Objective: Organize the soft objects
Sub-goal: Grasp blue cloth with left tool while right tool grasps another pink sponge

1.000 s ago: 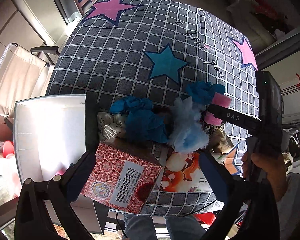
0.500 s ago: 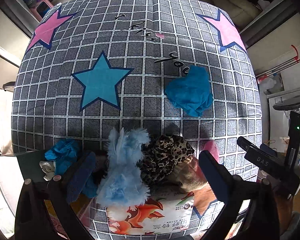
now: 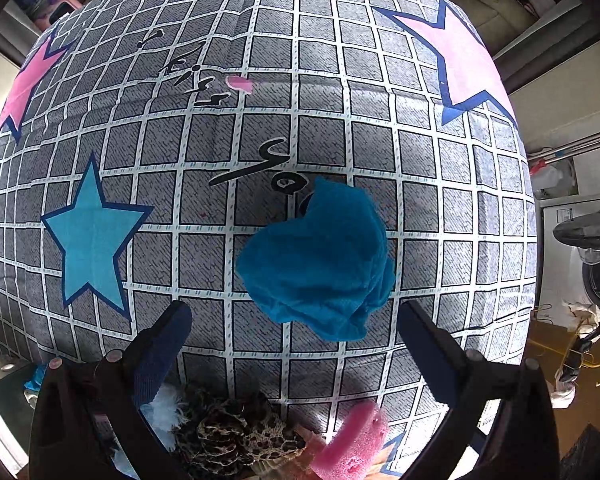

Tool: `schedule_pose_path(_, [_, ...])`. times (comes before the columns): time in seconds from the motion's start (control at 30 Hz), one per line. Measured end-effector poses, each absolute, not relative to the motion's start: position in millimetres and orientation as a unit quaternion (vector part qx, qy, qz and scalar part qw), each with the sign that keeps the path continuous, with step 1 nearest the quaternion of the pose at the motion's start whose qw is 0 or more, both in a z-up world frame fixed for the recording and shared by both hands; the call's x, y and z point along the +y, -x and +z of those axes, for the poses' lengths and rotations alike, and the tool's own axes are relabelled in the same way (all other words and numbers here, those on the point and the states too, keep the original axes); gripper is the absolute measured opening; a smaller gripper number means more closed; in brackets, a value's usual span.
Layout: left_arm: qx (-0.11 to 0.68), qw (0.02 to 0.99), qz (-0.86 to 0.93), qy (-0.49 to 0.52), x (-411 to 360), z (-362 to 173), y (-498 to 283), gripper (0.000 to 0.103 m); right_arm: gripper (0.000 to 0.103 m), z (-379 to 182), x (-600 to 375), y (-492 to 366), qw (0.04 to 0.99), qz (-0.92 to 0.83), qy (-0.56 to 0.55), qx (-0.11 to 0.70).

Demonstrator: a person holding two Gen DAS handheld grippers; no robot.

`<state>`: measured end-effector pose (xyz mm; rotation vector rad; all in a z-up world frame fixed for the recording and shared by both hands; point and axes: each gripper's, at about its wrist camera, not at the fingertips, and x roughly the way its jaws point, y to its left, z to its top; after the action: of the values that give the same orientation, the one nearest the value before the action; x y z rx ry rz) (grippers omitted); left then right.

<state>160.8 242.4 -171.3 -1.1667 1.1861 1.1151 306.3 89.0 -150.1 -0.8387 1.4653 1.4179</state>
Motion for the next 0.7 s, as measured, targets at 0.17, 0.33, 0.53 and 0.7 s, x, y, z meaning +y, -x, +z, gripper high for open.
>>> schedule_pose_path(0.17, [0.517, 0.527, 0.471, 0.483, 253.4, -194.6, -171.7, 0.102, 0.103, -161.3, 102.1, -281.9, 0.397, 0.624, 0.353, 0.573])
schedule_pose_path(0.33, [0.543, 0.516, 0.452, 0.485, 255.0, -214.7, -172.0, 0.087, 0.103, -182.3, 117.0, -261.9, 0.347, 0.657, 0.361, 0.564])
schedule_pose_path(0.53, [0.551, 0.534, 0.44, 0.466, 259.5, -212.5, -176.9, 0.076, 0.101, -193.6, 126.3, -245.4, 0.31, 0.67, 0.361, 0.569])
schedule_pose_path(0.7, [0.544, 0.549, 0.438, 0.459, 264.0, -201.9, -186.8, 0.042, 0.074, -190.1, 123.3, -237.7, 0.331, 0.657, 0.399, 0.547])
